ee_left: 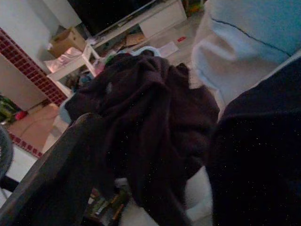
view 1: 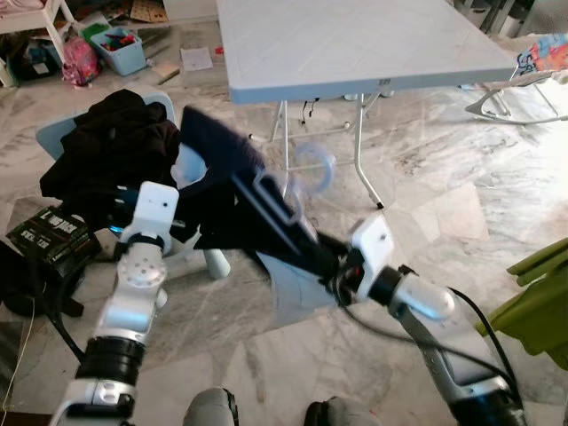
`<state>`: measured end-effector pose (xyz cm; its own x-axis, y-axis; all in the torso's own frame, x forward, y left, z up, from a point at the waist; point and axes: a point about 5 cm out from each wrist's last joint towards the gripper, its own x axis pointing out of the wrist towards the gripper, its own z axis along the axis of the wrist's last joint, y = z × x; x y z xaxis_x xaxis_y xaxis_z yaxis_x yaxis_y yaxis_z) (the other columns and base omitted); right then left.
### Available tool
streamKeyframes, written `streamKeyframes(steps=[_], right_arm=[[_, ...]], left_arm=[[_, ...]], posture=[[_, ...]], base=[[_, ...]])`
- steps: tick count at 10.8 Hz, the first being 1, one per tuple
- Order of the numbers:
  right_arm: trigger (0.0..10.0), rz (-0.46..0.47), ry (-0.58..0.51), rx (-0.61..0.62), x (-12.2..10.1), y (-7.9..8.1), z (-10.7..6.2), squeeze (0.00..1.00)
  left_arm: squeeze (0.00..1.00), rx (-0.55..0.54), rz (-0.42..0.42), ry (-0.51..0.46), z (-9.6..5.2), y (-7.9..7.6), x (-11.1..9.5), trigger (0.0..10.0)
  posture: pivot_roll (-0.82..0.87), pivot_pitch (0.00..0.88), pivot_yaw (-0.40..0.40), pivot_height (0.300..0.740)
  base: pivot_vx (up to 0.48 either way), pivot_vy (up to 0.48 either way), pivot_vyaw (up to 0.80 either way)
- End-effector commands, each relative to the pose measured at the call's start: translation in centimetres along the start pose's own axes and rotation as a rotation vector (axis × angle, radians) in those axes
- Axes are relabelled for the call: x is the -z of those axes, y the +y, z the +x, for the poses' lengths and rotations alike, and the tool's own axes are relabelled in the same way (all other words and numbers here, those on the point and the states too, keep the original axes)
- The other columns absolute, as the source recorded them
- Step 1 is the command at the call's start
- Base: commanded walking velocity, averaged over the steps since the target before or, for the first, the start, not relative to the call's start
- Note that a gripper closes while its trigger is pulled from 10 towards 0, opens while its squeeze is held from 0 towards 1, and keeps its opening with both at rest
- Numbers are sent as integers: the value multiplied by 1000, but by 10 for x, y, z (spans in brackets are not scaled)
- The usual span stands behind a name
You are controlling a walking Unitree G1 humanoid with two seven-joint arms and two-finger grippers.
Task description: Hang hanger
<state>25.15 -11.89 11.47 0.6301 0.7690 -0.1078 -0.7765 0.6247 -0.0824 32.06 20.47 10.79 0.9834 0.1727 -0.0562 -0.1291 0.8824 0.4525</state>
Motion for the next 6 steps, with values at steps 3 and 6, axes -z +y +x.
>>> streamKeyframes(steps=[3, 6], right_arm=[[10000, -91, 131, -78, 18, -3, -28, 0], [10000, -100, 0, 176, -2, -19, -2, 0]], left_arm=[[0, -268, 16, 8, 15, 61, -3, 10000], [1000, 85, -165, -29, -1, -20, -10, 10000]], posture=[[-45, 83, -20, 740], [-42, 86, -22, 740]], base=[[0, 0, 0], [0, 0, 0]])
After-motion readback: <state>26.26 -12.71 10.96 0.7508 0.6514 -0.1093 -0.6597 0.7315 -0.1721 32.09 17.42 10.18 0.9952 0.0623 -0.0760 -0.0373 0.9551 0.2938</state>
